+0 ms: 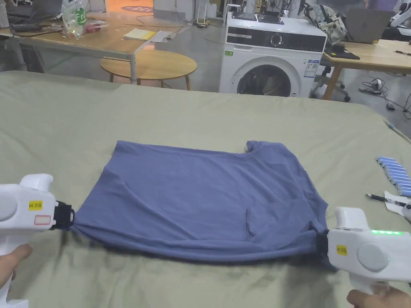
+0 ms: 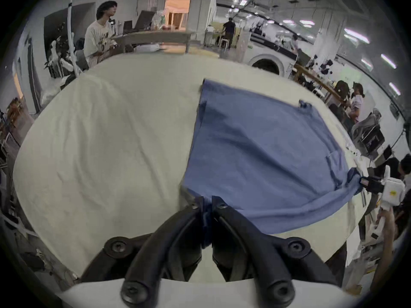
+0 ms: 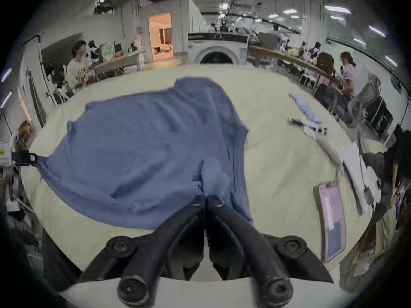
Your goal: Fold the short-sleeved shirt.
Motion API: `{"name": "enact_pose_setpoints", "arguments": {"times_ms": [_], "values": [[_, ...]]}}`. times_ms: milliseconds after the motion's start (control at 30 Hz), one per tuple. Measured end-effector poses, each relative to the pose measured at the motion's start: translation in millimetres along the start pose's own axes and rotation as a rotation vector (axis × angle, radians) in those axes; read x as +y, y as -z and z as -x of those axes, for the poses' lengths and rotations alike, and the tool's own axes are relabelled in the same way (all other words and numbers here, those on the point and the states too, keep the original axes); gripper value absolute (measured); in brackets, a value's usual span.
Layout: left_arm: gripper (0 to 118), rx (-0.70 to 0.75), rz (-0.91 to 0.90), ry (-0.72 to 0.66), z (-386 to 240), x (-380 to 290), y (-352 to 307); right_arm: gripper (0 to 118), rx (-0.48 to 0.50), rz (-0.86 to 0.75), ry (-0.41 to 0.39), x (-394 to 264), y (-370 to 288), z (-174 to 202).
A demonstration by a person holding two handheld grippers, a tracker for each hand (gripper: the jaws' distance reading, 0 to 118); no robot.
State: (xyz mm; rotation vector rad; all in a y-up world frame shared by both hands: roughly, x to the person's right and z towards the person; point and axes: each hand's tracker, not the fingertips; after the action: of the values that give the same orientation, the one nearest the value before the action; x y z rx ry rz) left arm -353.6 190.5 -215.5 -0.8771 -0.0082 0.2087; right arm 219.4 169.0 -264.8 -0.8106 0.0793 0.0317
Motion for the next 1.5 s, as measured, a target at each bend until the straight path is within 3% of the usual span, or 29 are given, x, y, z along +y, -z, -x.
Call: {"name": "enact_pose_setpoints", "arguments": {"times_ms": [233, 433, 833, 900, 933, 1000, 1033, 1067, 1233, 1267, 1300, 1333, 1367, 1433, 1500], "values": [[0, -0.006, -0.084, 0.006, -2.7, 80.5, 16.0, 0, -0.028, -0.102, -0.037, 68.2, 8.4, 9.2], [0, 0.008, -0.078, -0.029, 12.2, 133.0, 60.7, 0, -0.047, -0.147, 0.001, 123.4, 49.4, 2.8], [0, 0.036, 0.053, -0.046, 11.1, 139.0, 158.7, 0, -0.05, 0.015, 0.002, 131.6, 156.5, -3.3], [5, 0.03, 0.038, -0.039, 7.8, 141.4, 153.6, 7, -0.063, -0.012, 0.004, 130.9, 153.2, -1.4], [14, 0.02, 0.016, -0.038, 6.4, 143.0, 149.7, 13, -0.075, -0.039, -0.006, 130.9, 147.9, 1.0], [30, -0.04, -0.052, -0.047, 3.4, 143.0, 135.4, 46, -0.092, -0.102, -0.029, 132.7, 131.8, 5.6], [36, -0.049, -0.074, -0.052, 0.3, 143.3, 127.5, 55, -0.096, -0.129, -0.033, 132.1, 122.9, 9.6], [43, -0.066, -0.11, -0.047, -4.0, 140.8, 118.8, 55, -0.093, -0.165, -0.042, 130.0, 112.8, 14.4], [43, -0.081, -0.311, 0.055, -38.2, 108.1, 69.2, 54, -0.083, -0.354, -0.074, 103.3, 61.4, 54.3], [40, -0.063, -0.367, 0.071, -42.8, 96.5, 59.3, 42, -0.081, -0.394, -0.075, 97.2, 51.5, 63.3], [32, -0.045, -0.398, 0.096, -49.6, 85.4, 50.2, 19, -0.075, -0.425, -0.072, 92.1, 43.0, 71.4], [16, -0.022, -0.441, 0.106, -56.0, 75.6, 43.3, 0, -0.064, -0.448, -0.077, 87.8, 35.6, 77.6], [0, -0.008, -0.475, 0.13, -60.6, 66.3, 36.9, 0, -0.059, -0.469, -0.059, 82.4, 32.8, 83.2], [0, 0.047, -0.505, 0.129, -69.0, 48.1, 27.4, 0, -0.057, -0.51, -0.033, 73.1, 21.6, 92.5], [0, 0.012, -0.495, 0.135, -70.8, 36.0, 18.0, 0, -0.029, -0.52, -0.023, 66.9, 15.4, 97.0]]}}
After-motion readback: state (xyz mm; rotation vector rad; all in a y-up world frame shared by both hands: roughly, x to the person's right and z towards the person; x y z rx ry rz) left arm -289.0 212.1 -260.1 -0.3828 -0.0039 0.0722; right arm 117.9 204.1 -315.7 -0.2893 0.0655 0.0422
